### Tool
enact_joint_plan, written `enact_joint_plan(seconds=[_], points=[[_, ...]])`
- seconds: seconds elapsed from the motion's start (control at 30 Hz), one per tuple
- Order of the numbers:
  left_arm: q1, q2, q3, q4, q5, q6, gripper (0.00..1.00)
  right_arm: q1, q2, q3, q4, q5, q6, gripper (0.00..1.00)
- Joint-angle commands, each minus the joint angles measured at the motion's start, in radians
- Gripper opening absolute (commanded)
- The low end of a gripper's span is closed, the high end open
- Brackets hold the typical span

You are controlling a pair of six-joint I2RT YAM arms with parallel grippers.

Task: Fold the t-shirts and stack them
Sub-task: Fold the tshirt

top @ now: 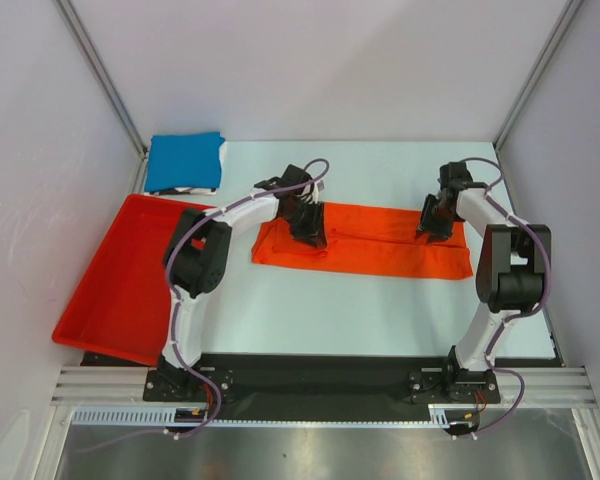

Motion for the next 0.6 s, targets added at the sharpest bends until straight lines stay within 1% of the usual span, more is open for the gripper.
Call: enact_joint_plan(seconds=[0.0,0.13,0.23,0.3,0.37,0.43,0.47,0.57], points=[[-0.012,0.063,0.07,0.009,0.055,-0.023,0.39,-0.006,-0.076,0.062,-0.032,-0.005,-0.026,0.42],[-0.02,0.124,0.11,0.006,0.05,-0.028,0.39,-0.049,-0.073,0.081,-0.025,-0.068,0.012,0.46],[-0.018,0.136,0.129,-0.007,0.003,-0.011,0.4,-0.073,-0.053,0.085,-0.014,-0.132,0.056,0.47],[-0.018,0.129,0.152,-0.032,-0.025,0.011,0.42,-0.081,-0.05,0.075,-0.016,-0.158,0.075,0.47],[-0.017,0.091,0.153,-0.044,-0.031,0.021,0.46,-0.086,-0.057,0.046,-0.02,-0.142,0.081,0.47],[-0.017,0.051,0.138,-0.046,-0.045,0.026,0.47,-0.093,-0.067,0.023,-0.025,-0.123,0.078,0.48],[-0.017,0.003,0.126,-0.047,-0.057,0.031,0.49,-0.109,-0.079,-0.009,-0.014,-0.115,0.077,0.48],[-0.014,-0.082,0.045,-0.081,-0.108,0.052,0.5,-0.145,-0.09,-0.054,-0.002,-0.106,0.072,0.49]])
